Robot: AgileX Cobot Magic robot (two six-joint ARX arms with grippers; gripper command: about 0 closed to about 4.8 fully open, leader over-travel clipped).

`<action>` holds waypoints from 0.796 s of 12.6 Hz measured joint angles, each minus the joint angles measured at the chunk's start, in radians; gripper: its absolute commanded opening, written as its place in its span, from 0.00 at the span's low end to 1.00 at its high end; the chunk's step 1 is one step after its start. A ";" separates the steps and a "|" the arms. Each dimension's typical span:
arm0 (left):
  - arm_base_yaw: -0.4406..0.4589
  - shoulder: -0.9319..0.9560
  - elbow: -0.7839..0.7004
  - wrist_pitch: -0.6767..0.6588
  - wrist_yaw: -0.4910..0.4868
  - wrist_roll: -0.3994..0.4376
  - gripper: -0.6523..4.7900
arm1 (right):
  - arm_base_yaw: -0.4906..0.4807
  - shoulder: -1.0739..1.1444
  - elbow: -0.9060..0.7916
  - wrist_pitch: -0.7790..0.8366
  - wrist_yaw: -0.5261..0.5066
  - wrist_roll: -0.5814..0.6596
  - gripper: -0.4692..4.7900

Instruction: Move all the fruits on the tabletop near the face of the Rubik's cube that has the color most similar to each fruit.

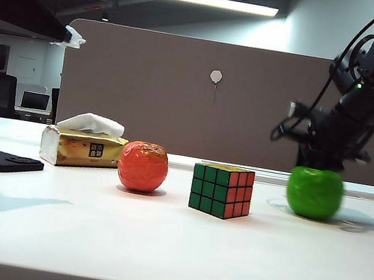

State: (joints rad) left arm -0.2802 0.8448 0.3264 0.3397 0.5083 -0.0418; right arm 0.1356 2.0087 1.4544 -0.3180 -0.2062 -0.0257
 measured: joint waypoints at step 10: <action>0.000 0.001 0.000 0.000 0.000 0.000 0.11 | -0.041 -0.125 -0.008 -0.220 0.108 -0.024 0.09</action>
State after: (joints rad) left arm -0.2806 0.8455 0.3264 0.3397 0.5083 -0.0418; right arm 0.0944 1.8839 1.4464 -0.5377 -0.0978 -0.0498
